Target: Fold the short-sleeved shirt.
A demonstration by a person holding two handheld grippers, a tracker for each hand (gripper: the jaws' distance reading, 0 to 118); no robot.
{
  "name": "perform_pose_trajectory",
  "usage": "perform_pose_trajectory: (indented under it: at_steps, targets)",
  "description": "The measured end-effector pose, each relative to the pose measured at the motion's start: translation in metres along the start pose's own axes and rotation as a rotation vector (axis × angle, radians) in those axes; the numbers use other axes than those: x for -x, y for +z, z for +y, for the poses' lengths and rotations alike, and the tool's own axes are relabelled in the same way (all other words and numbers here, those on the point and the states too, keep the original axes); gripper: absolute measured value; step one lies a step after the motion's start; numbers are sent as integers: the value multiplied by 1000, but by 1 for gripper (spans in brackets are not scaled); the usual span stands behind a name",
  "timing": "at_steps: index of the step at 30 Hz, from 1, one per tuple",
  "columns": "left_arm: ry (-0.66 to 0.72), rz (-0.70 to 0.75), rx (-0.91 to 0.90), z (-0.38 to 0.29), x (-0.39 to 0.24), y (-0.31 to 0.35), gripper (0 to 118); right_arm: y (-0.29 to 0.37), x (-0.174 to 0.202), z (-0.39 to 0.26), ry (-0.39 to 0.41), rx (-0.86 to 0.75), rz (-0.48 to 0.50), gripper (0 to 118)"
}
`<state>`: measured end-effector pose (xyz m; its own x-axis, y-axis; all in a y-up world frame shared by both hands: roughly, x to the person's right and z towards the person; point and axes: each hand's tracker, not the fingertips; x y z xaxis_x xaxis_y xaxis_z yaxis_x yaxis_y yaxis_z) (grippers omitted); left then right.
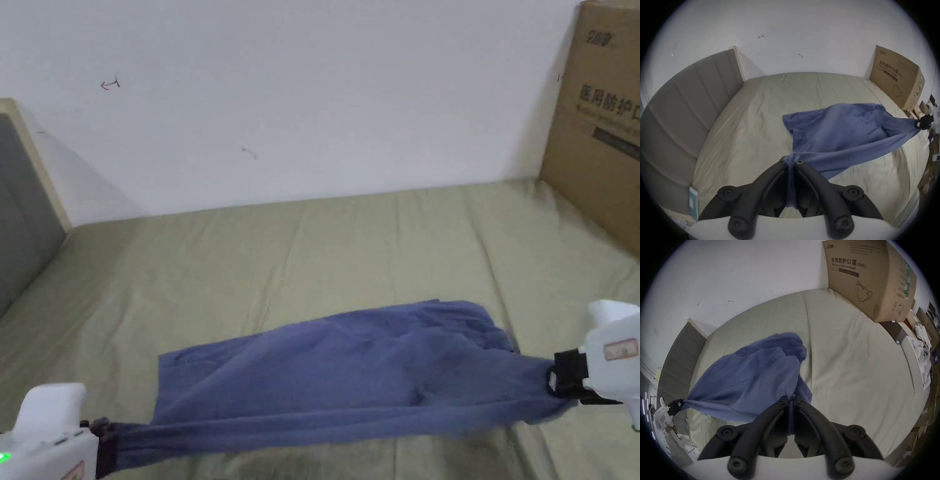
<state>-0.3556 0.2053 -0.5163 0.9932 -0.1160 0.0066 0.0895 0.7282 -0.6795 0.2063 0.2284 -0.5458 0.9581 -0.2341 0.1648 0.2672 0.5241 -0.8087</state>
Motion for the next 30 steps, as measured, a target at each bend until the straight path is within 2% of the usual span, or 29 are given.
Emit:
perform_pose_trajectory:
  at_steps: [3,7,11,13,14,15,17,18,19,20,21,23,24,25,26,27,28,29,30]
  targets:
    - [-43,0,44,-54,0,36,2,30,-11,-61,-7,14,3,5]
    - [33,-26,92,-123,7,71,2,53,-24,-130,-34,61,-2,5]
    - [26,-19,129,-172,10,85,2,64,-32,-184,34,116,-24,5]
    - [28,-22,129,-187,10,86,5,59,-38,-196,35,123,-26,5]
    - [41,-24,128,-191,9,85,10,56,-39,-201,25,120,-29,5]
    - [56,-35,125,-194,8,83,32,54,-39,-204,11,108,-22,10]
    - [104,0,145,-197,9,86,84,51,-40,-205,23,84,-10,45]
    - [121,-11,147,-198,12,90,84,54,-38,-205,25,66,-42,54]
    - [166,-32,134,-198,13,98,91,58,-37,-205,52,55,-84,54]
    - [199,-55,104,-199,16,105,100,65,-35,-206,65,42,-82,69]
    - [221,-75,92,-198,19,116,104,73,-36,-206,80,11,-56,76]
    - [278,-74,65,-199,22,139,102,94,-29,-209,96,-44,-53,76]
    - [299,-88,55,-201,23,151,101,108,-25,-214,99,-79,-17,76]
    - [316,-124,26,-204,24,161,94,119,-23,-219,91,-121,10,75]
    - [319,-142,12,-207,24,168,75,126,-20,-225,87,-151,31,72]
    - [324,-128,15,-209,19,176,32,129,-16,-230,85,-140,38,54]
    - [333,-103,7,-215,15,177,4,129,-15,-235,71,-121,38,23]
    - [318,-82,7,-219,14,178,3,126,-15,-242,35,-112,50,2]
    - [303,-84,27,-222,12,177,2,123,-17,-246,-3,-85,79,2]
